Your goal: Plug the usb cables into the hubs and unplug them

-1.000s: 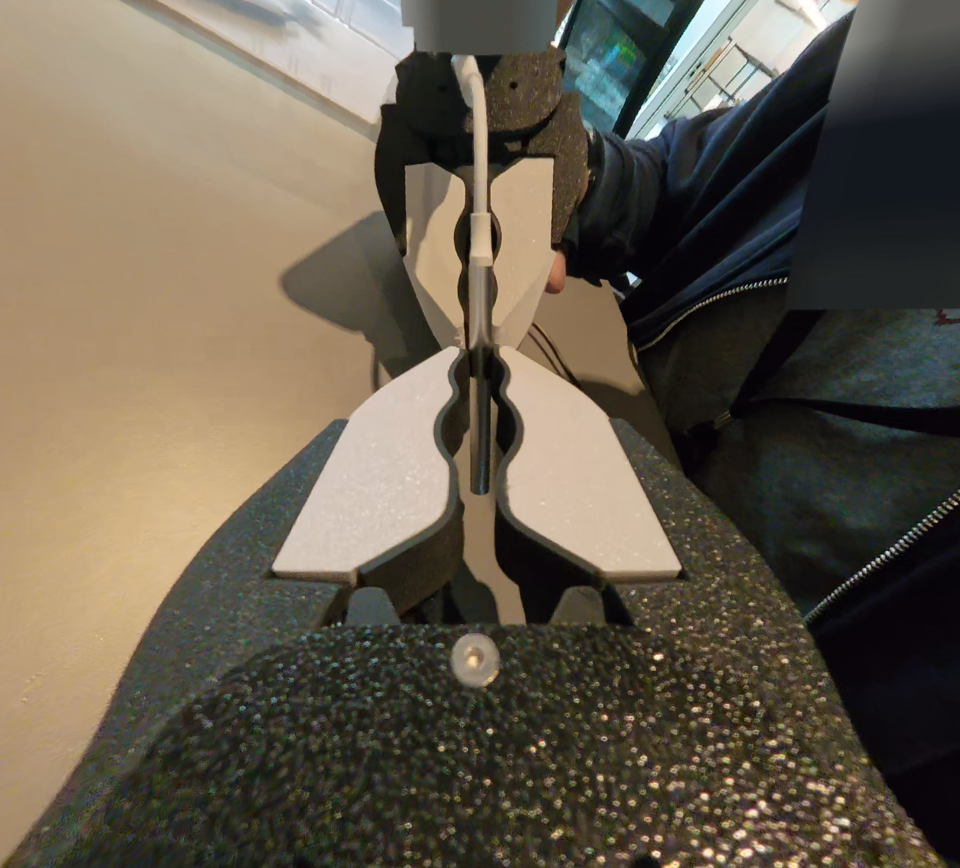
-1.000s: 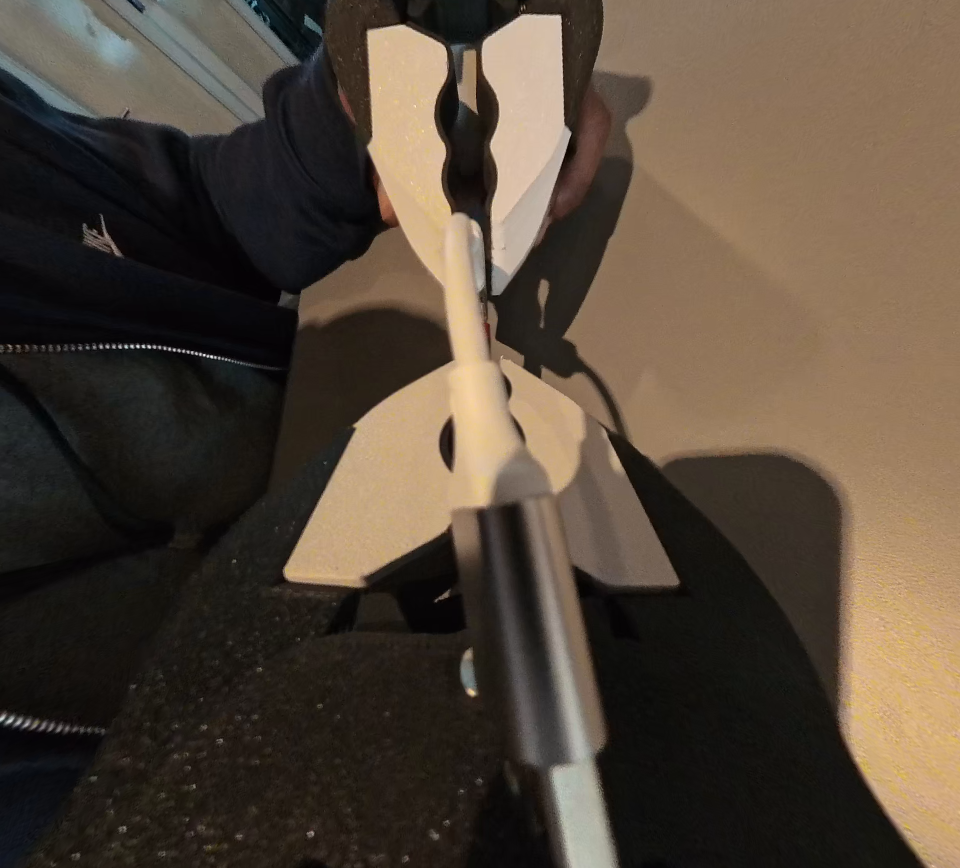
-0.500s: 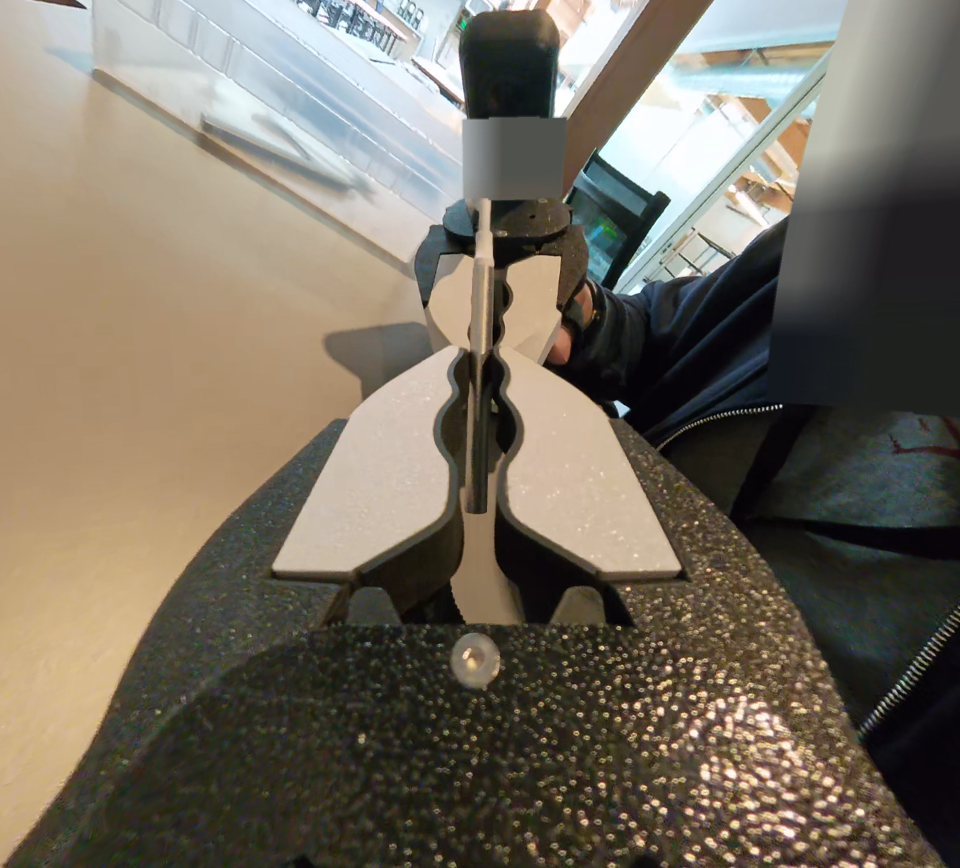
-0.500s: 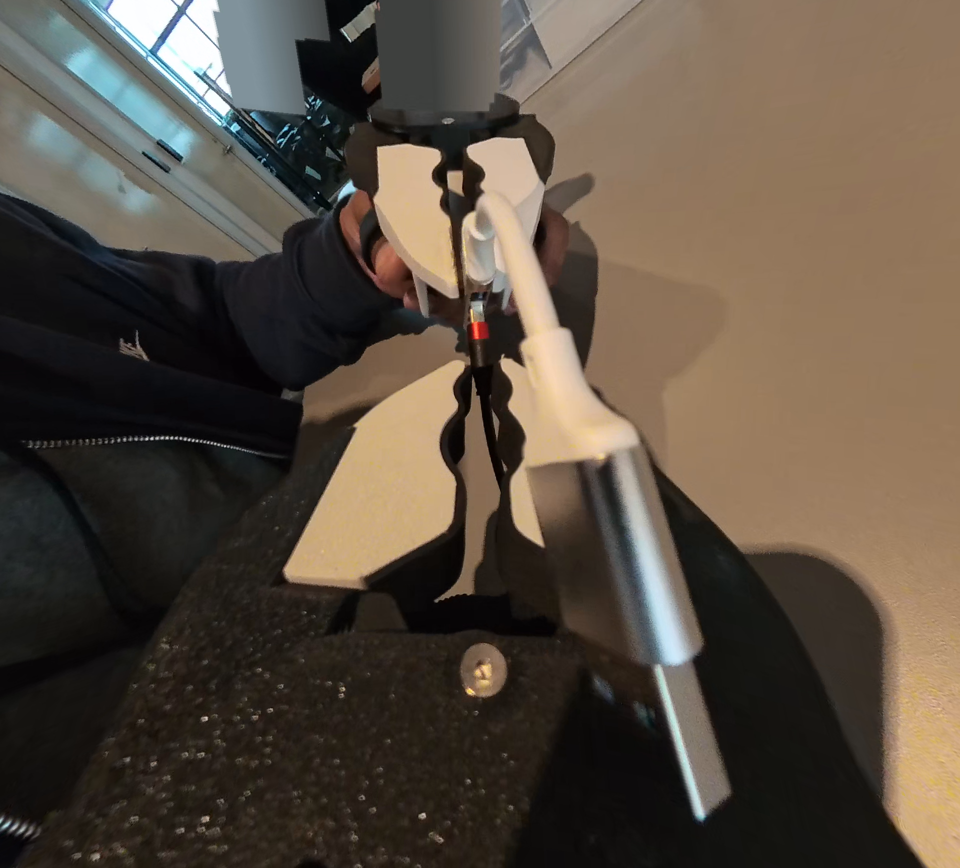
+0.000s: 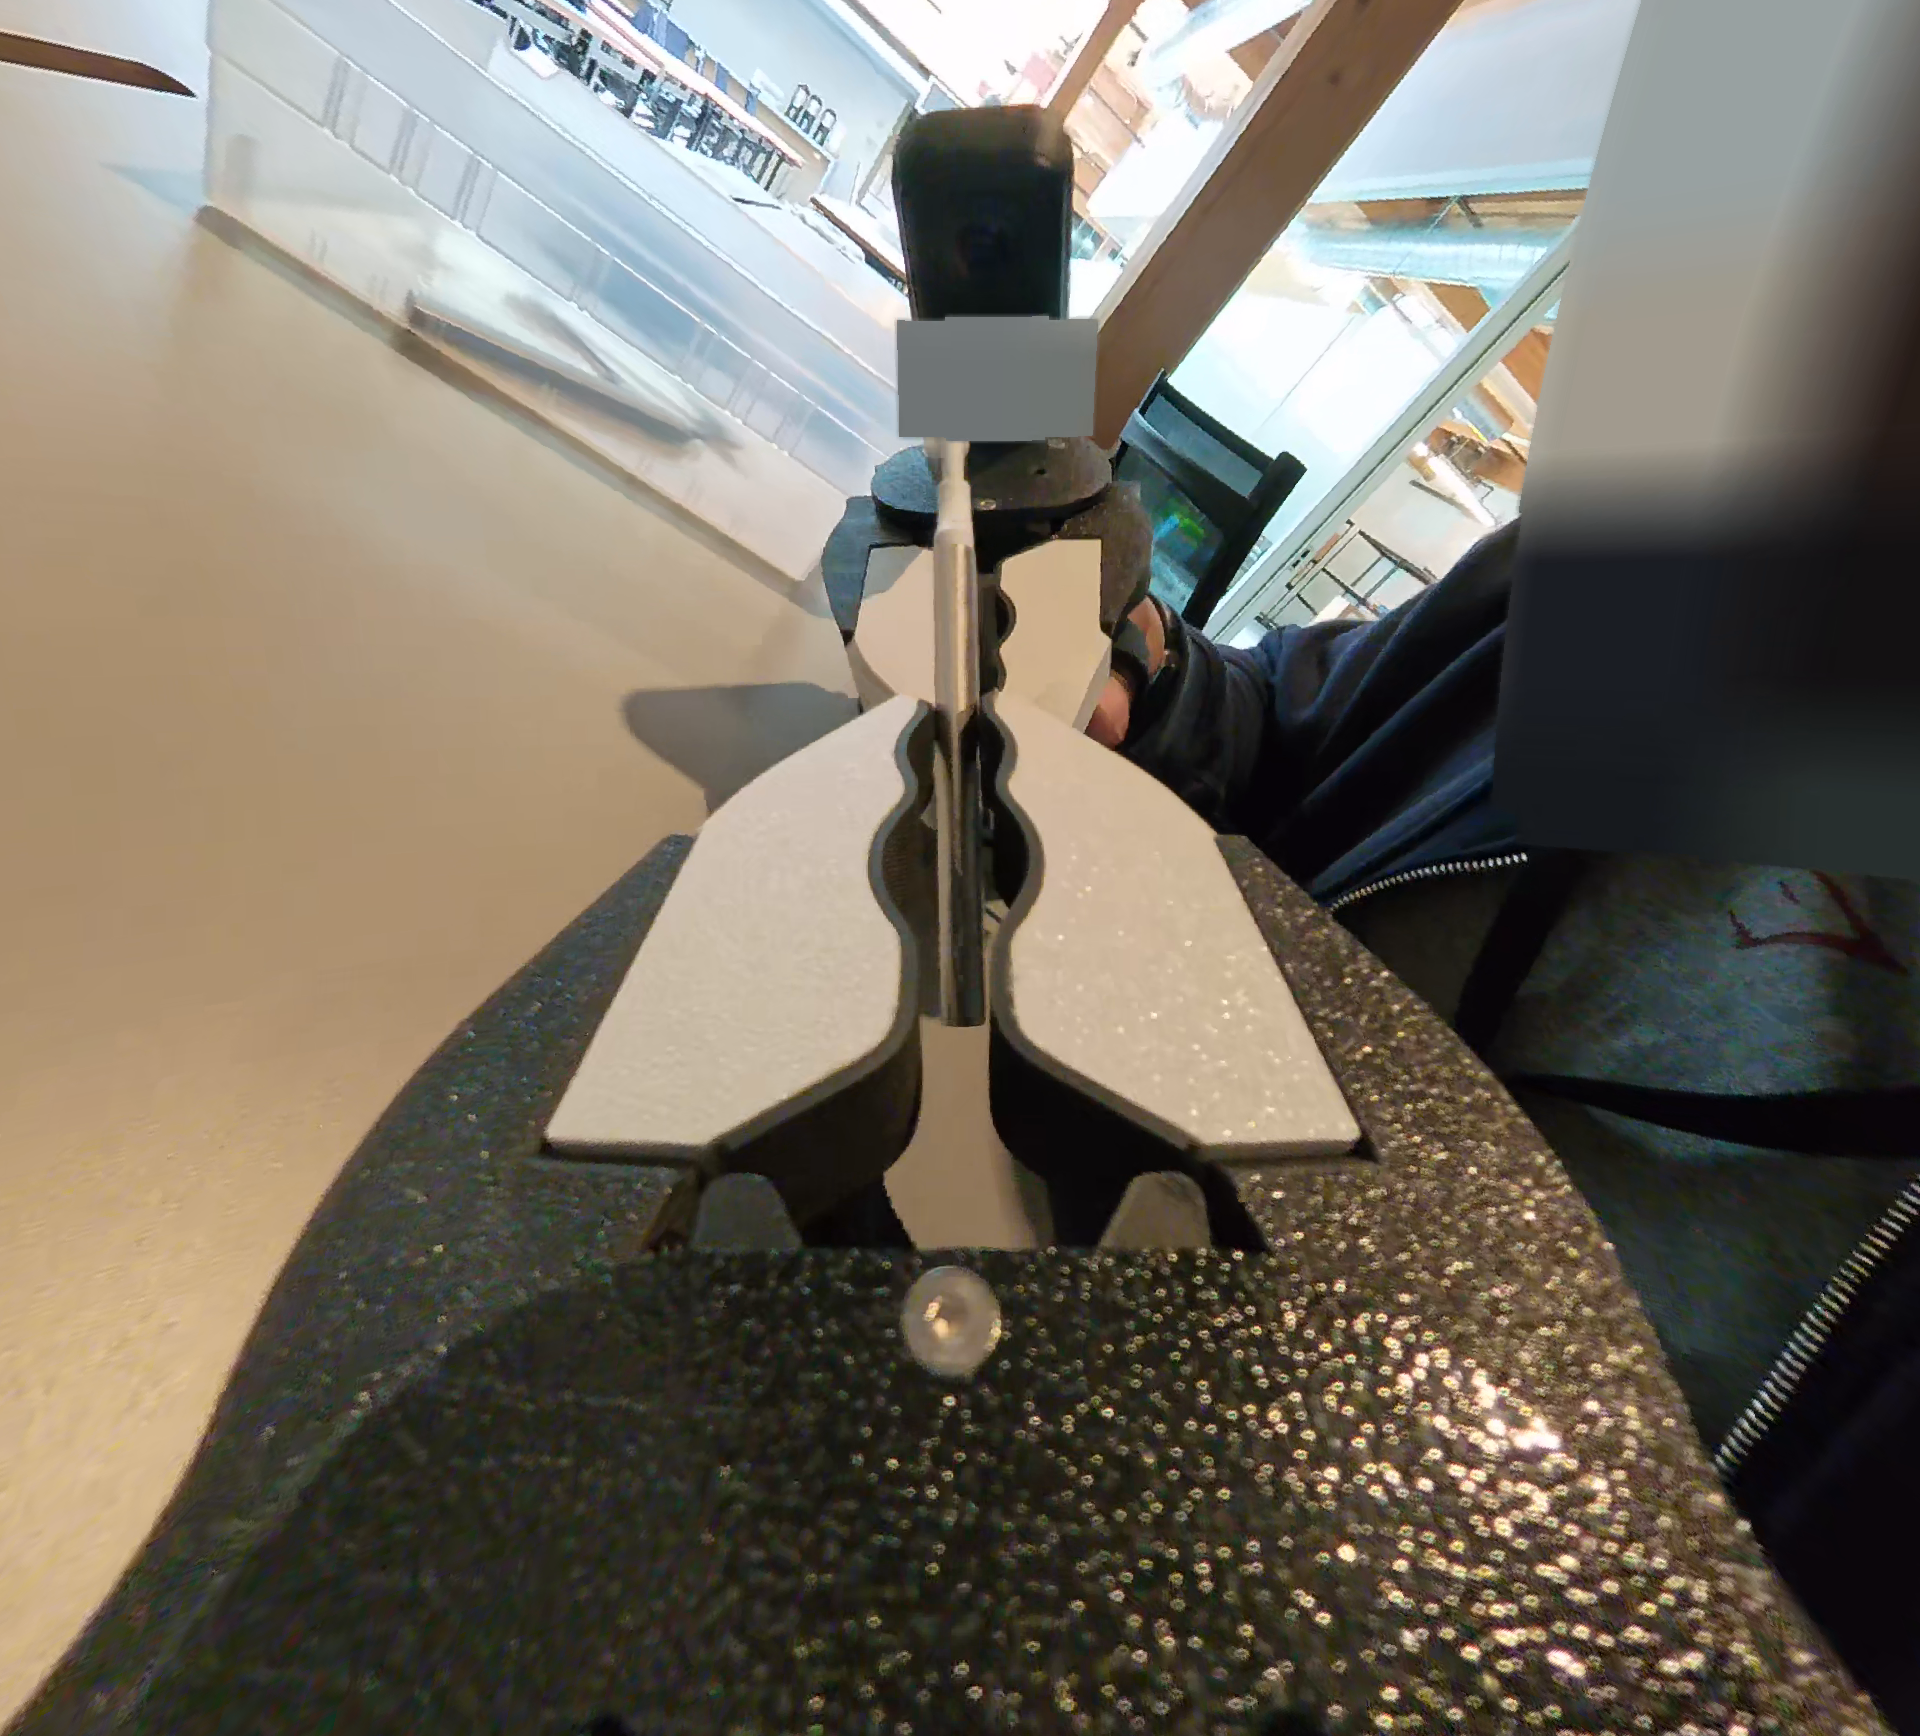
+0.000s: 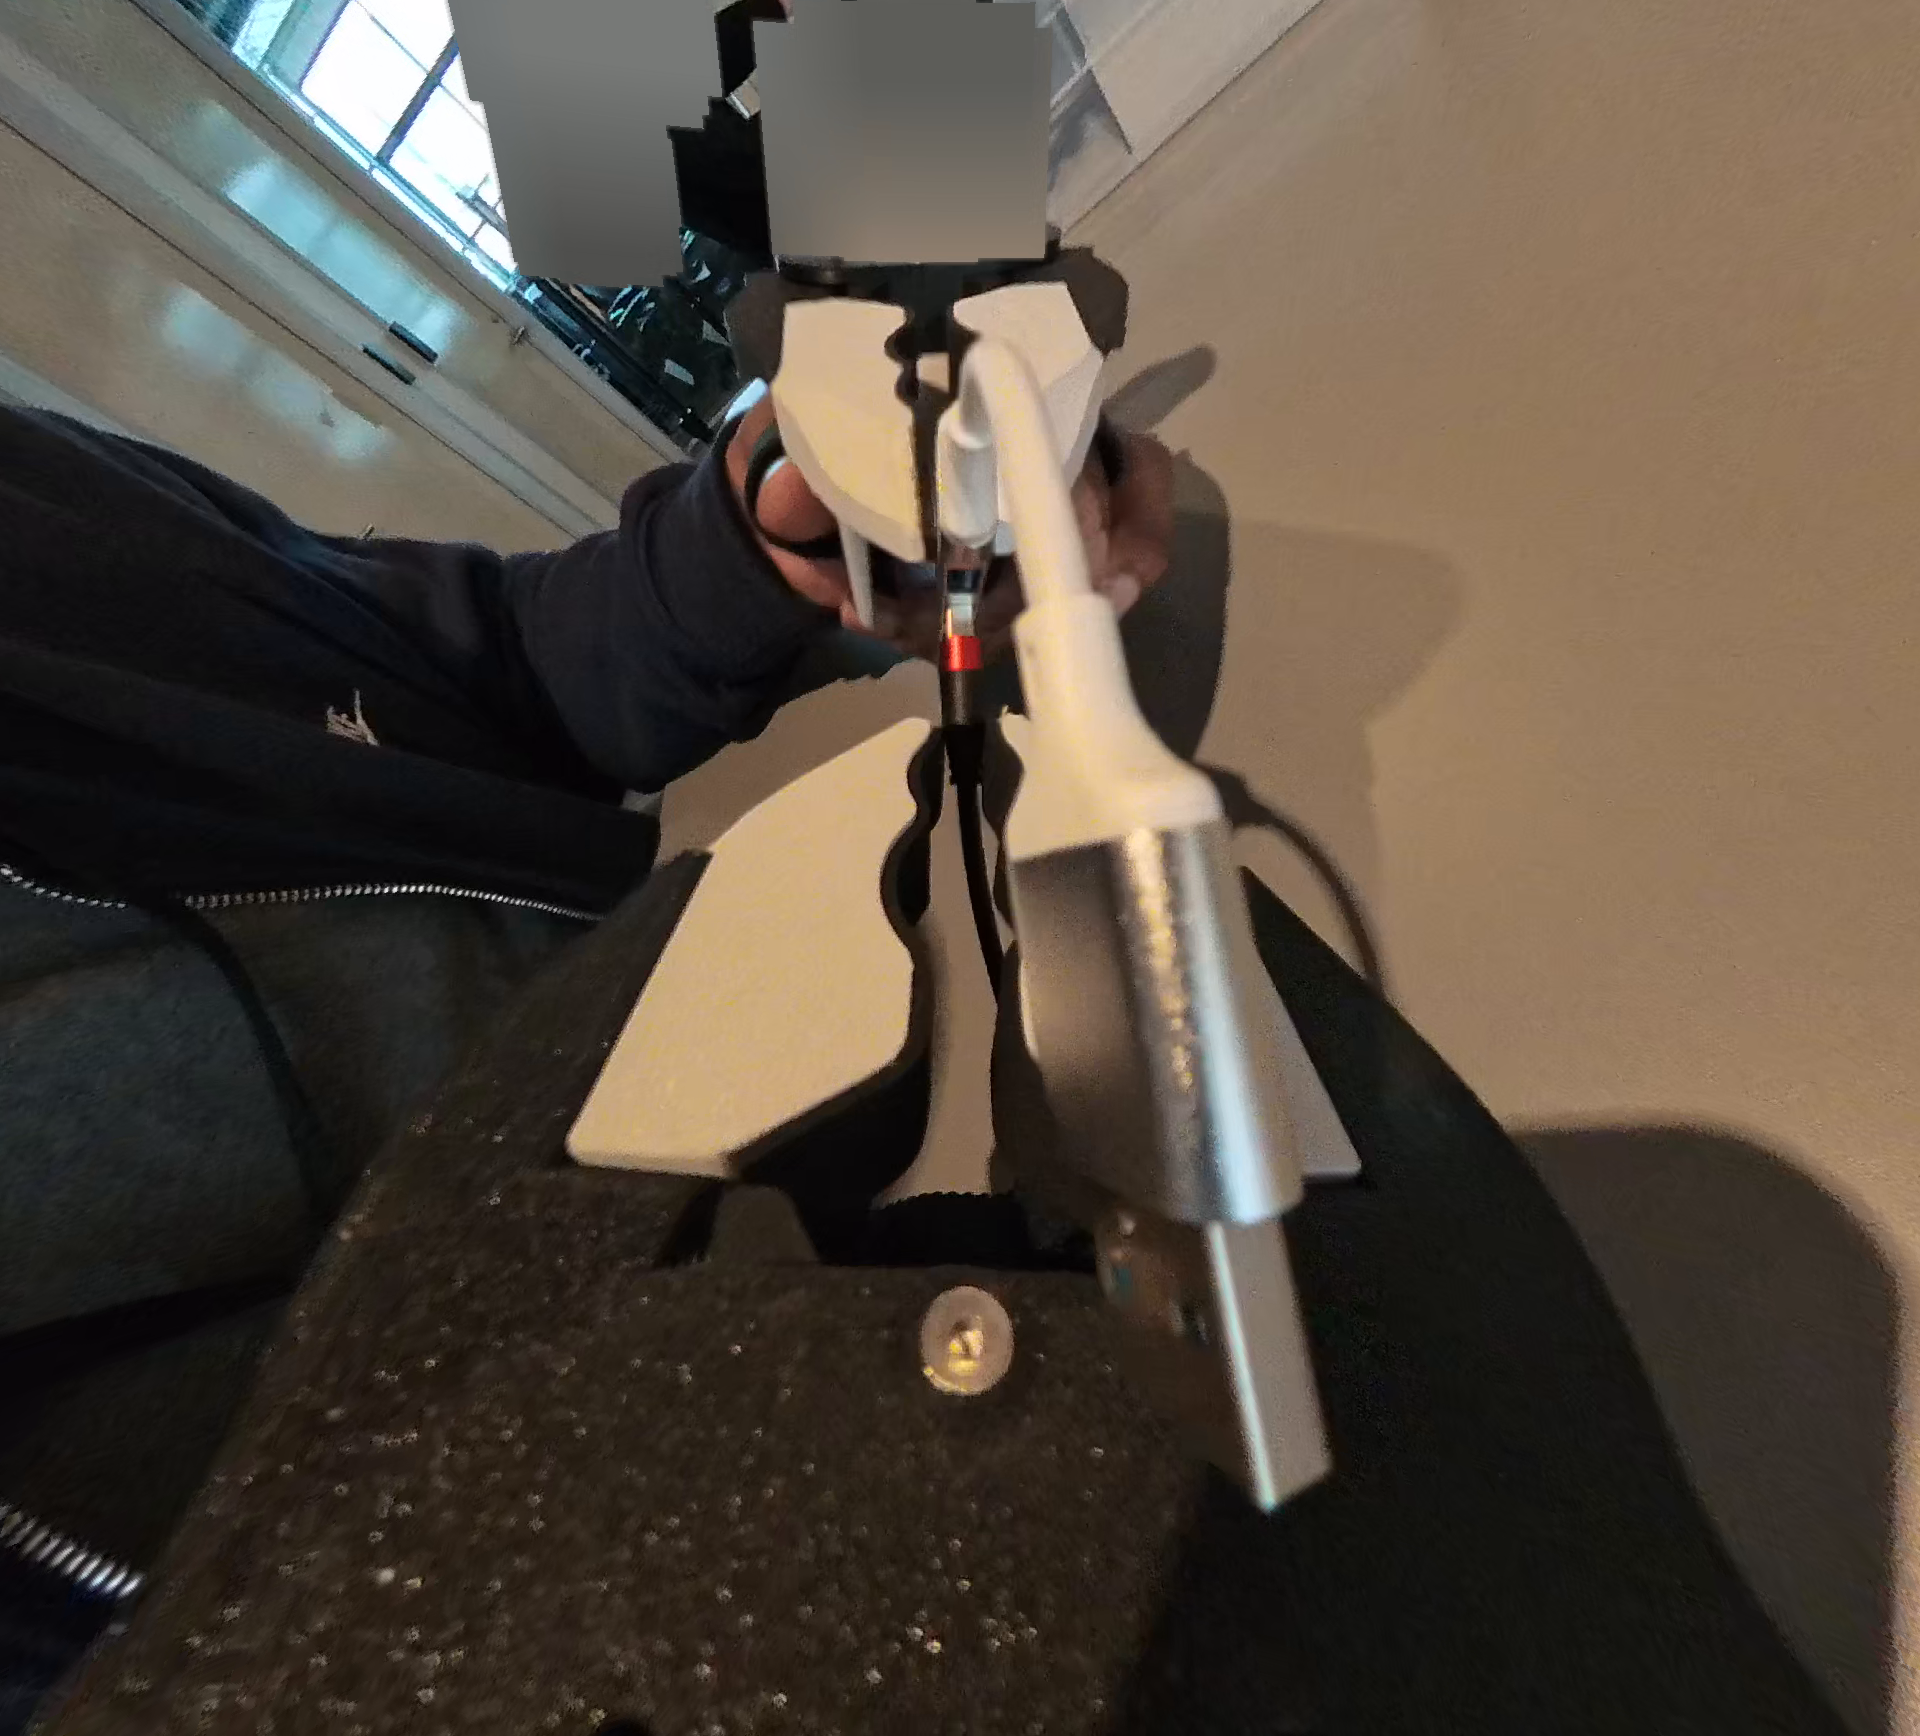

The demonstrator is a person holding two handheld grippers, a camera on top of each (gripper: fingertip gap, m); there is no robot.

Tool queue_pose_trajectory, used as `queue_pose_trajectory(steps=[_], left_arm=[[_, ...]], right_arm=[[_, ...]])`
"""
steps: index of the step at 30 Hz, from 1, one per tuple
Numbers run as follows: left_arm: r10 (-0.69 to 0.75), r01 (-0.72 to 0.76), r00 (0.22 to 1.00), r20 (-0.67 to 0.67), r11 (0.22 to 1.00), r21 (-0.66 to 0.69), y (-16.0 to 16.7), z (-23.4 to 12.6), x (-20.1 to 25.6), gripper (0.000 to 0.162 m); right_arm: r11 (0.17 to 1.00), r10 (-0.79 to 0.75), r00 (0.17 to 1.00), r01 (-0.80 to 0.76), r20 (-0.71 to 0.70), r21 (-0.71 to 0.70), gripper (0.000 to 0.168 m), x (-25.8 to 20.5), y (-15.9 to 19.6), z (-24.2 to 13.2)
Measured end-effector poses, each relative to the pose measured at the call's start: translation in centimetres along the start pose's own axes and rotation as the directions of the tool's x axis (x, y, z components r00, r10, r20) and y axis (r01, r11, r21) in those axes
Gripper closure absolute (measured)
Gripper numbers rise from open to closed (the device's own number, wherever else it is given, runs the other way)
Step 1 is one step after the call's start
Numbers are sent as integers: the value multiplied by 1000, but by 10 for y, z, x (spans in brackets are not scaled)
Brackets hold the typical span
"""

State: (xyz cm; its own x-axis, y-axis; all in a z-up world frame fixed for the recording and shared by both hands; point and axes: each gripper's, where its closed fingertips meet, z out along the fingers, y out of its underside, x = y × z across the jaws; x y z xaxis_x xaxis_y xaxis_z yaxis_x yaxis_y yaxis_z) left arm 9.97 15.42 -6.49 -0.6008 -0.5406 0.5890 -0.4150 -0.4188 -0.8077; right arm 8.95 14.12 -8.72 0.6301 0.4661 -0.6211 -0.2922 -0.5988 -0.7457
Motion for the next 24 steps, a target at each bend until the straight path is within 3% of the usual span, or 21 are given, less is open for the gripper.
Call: queue_pose_trajectory(steps=[5, 8, 13, 16, 24], left_arm=[[-26, 28, 998, -64, 999, 33, -11, -14, 9, 157], [11, -11, 1000, -1, 998, -59, 1, -15, 2, 157], [-30, 26, 999, -19, 986, -164, 22, -5, 3, 147], [-22, 15, 999, -40, 985, -171, 24, -3, 6, 154], [-41, 32, 998, -40, 977, -210, 30, -3, 7, 154]], right_arm=[[999, 22, 1000, -22, 8, -24, 162, 0, 3, -1], [998, 51, 998, -50, 40, -32, 162, -1, 5, -2], [998, 52, 996, -49, 67, -46, 162, -6, 6, -1], [998, 44, 997, -42, 62, -46, 162, -6, 5, -2], [998, 26, 998, -23, 54, -53, 162, -6, 6, -2]])
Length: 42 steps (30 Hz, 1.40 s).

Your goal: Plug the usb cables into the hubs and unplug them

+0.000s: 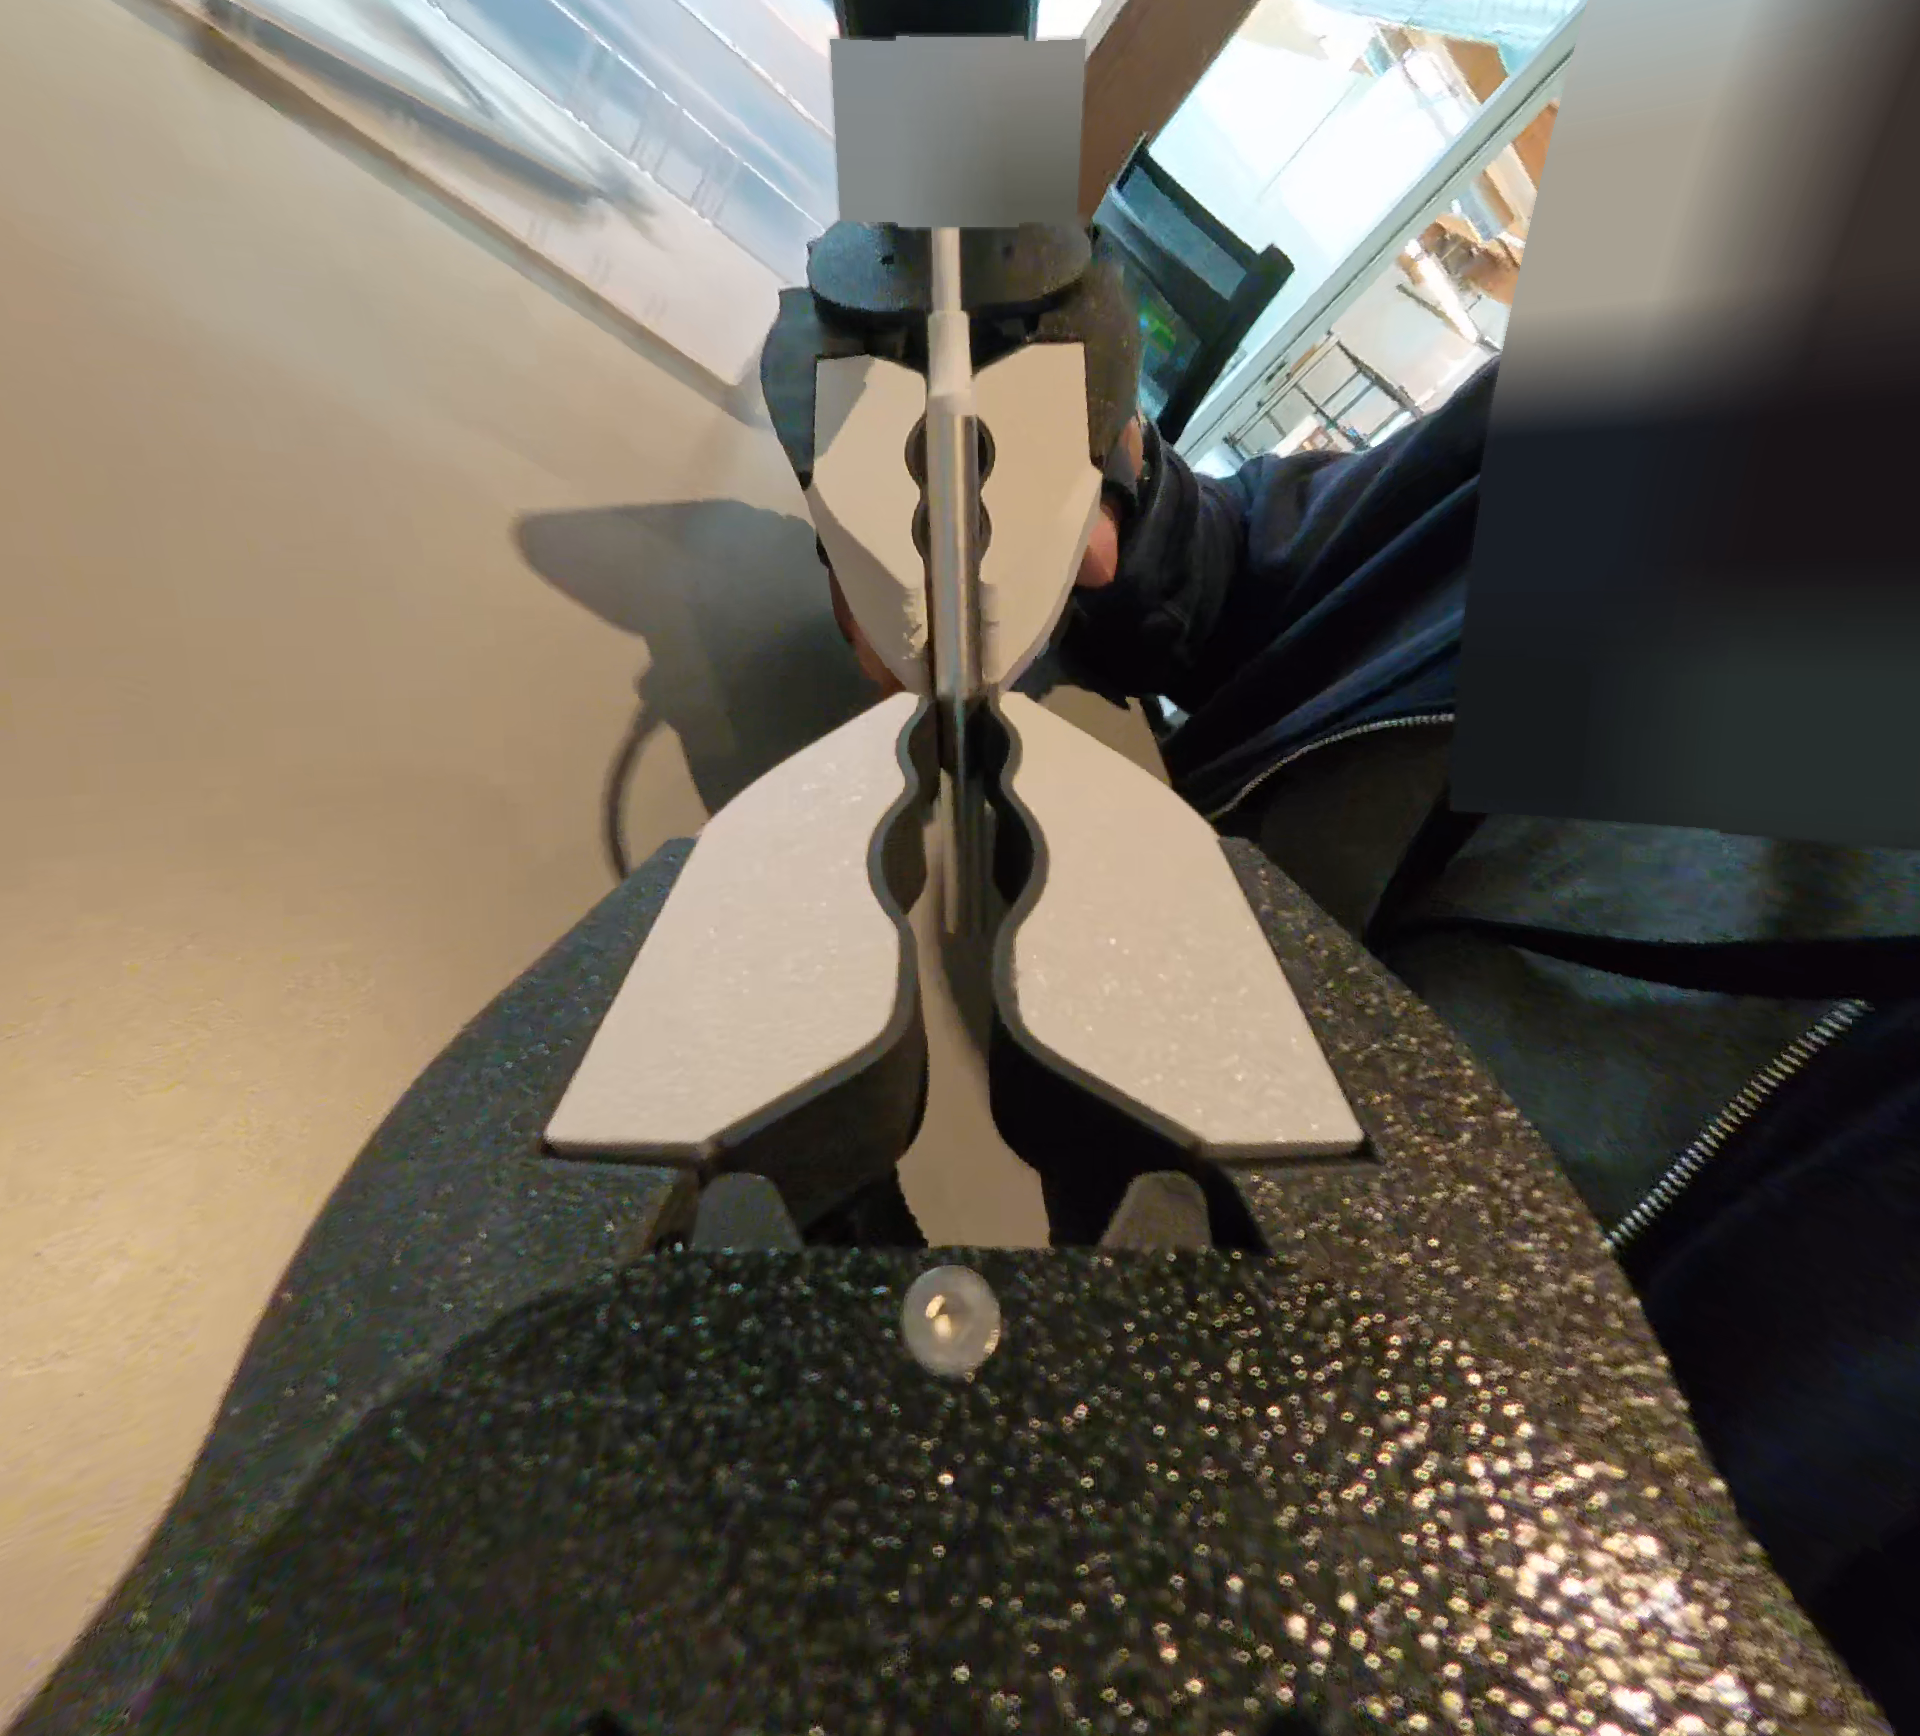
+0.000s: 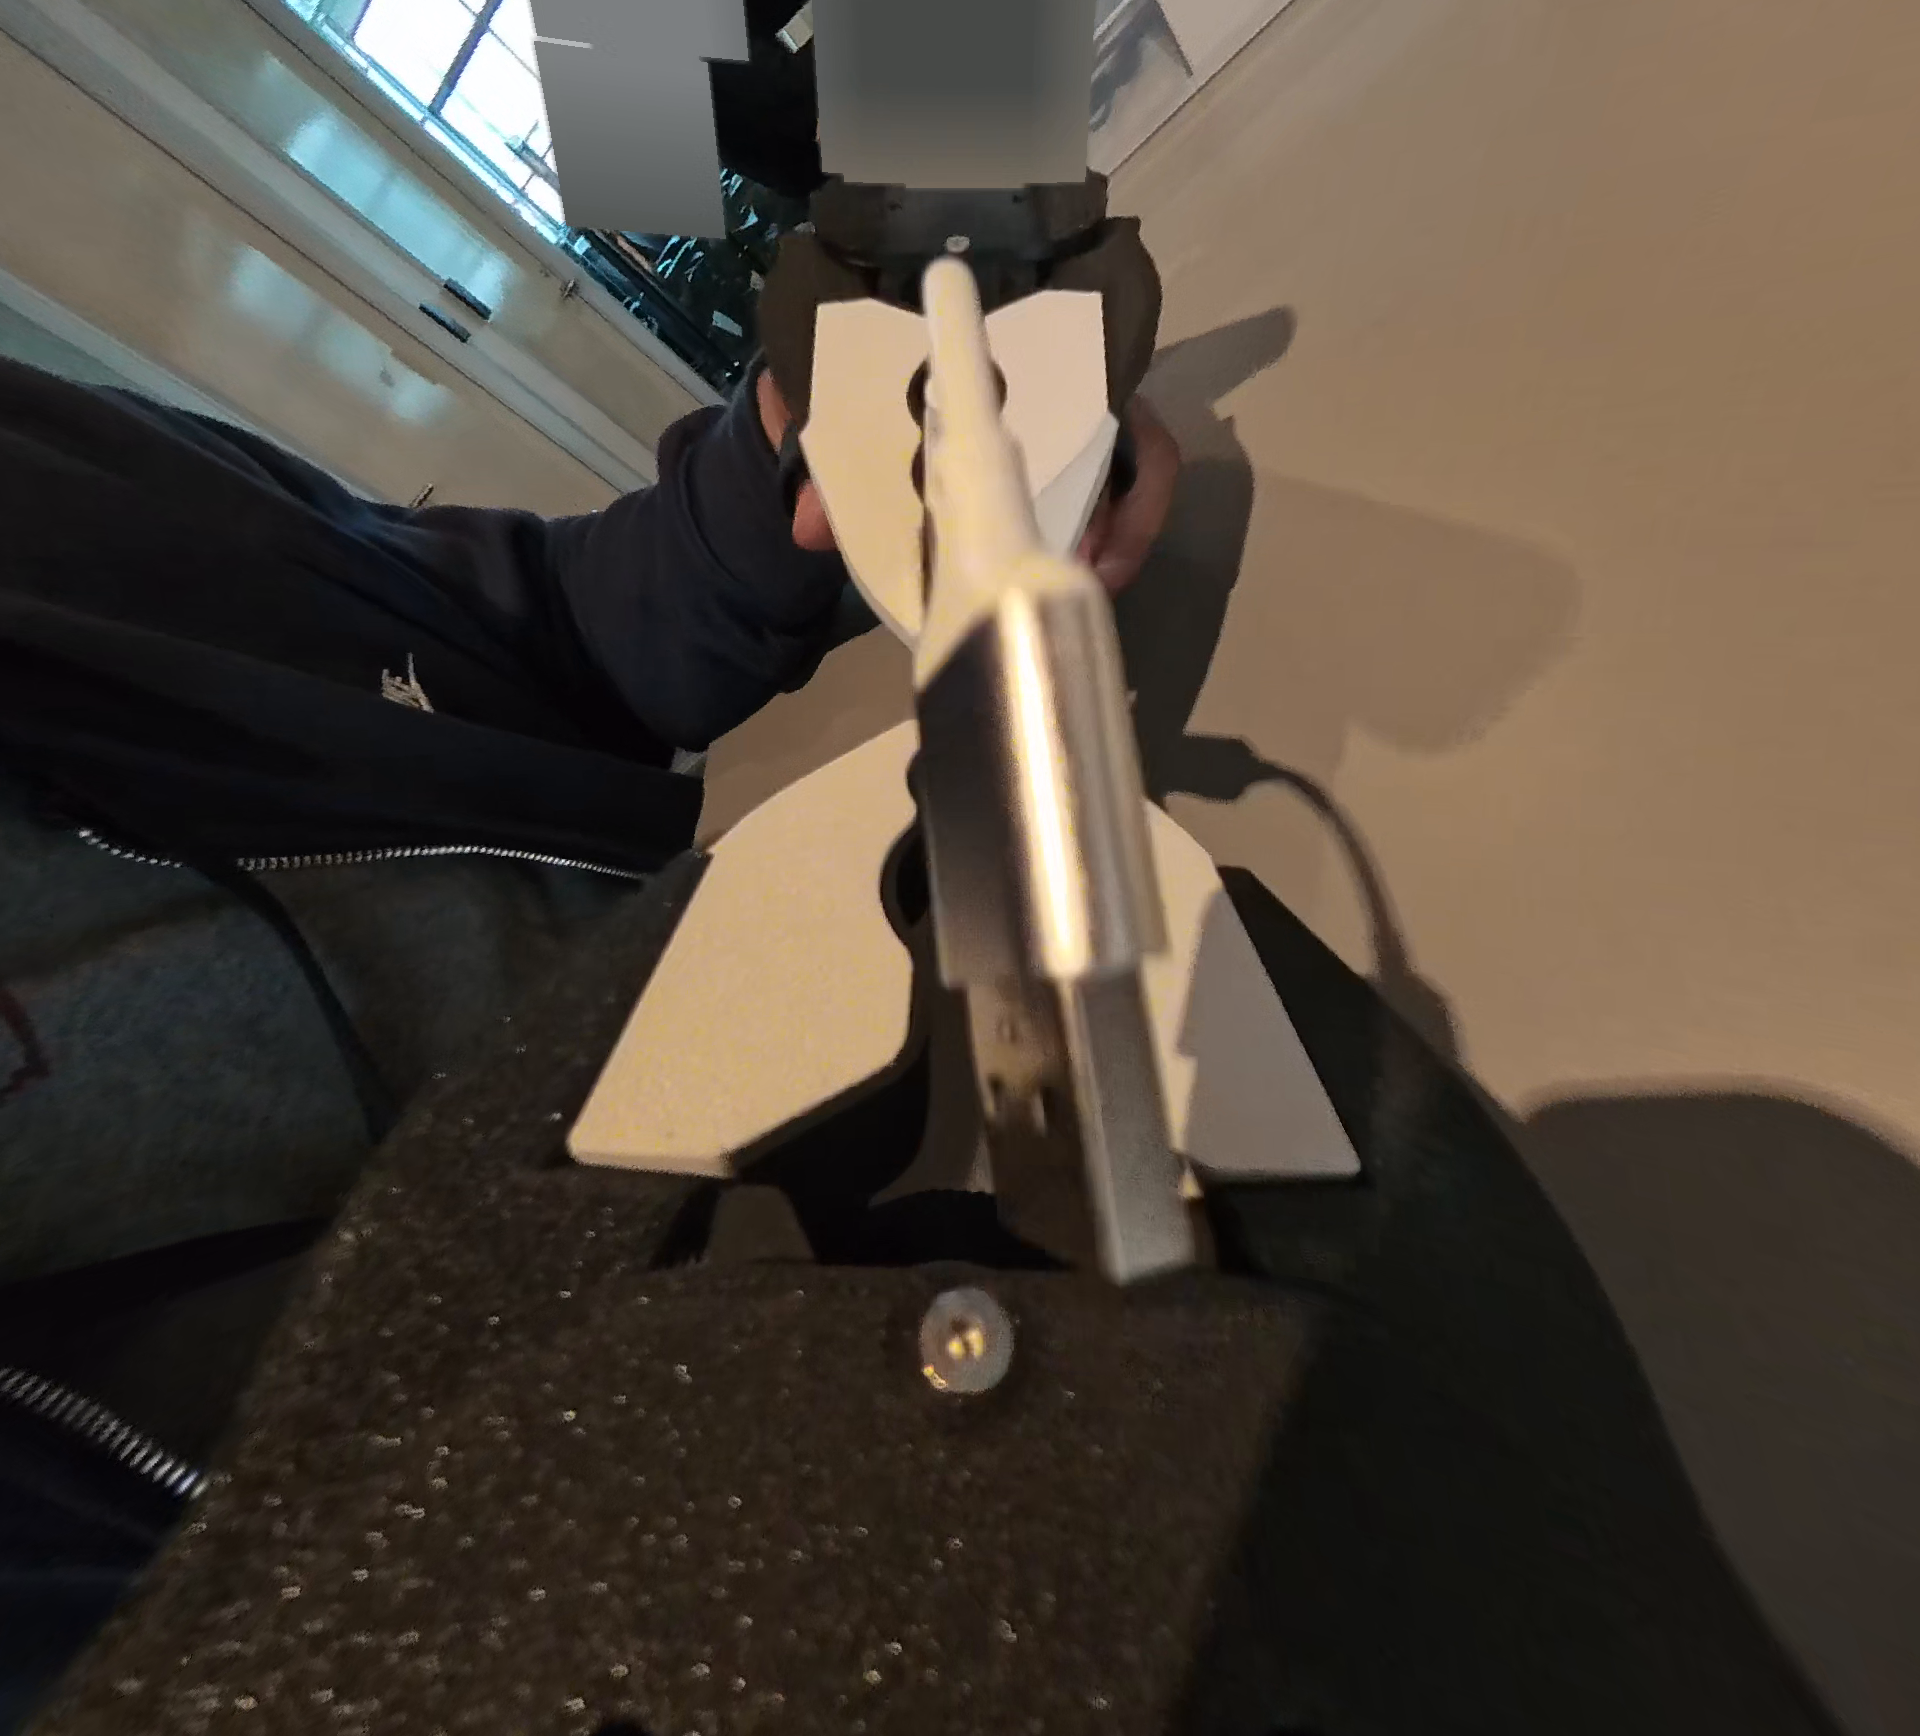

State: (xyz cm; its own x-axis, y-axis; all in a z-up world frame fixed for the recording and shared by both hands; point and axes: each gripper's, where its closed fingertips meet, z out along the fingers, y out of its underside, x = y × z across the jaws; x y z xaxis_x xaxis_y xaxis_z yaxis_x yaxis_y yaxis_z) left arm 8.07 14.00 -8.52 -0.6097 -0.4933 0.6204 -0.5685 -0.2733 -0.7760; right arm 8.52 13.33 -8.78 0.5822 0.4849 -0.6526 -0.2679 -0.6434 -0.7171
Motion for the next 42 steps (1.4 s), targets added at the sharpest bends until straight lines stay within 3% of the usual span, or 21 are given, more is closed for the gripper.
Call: queue_pose_trajectory(steps=[6, 16, 32, 42], left_arm=[[-2, 2, 1000, 28, 1000, -25, 4, 2, -3, 155], [59, -48, 997, 49, 976, -211, 29, 9, -2, 155], [21, -20, 1000, 10, 998, -63, 5, -3, 5, 149], [72, -69, 997, 25, 992, -106, 12, 5, 3, 155]], right_arm=[[1000, 13, 1000, -13, 5, 0, 161, 4, 2, 2], [989, -36, 999, 37, 7, -141, 163, 4, 21, 4], [985, -83, 996, 80, -15, -150, 162, 1, 21, 5], [971, -101, 995, 96, -14, -221, 161, 2, 33, 10]])
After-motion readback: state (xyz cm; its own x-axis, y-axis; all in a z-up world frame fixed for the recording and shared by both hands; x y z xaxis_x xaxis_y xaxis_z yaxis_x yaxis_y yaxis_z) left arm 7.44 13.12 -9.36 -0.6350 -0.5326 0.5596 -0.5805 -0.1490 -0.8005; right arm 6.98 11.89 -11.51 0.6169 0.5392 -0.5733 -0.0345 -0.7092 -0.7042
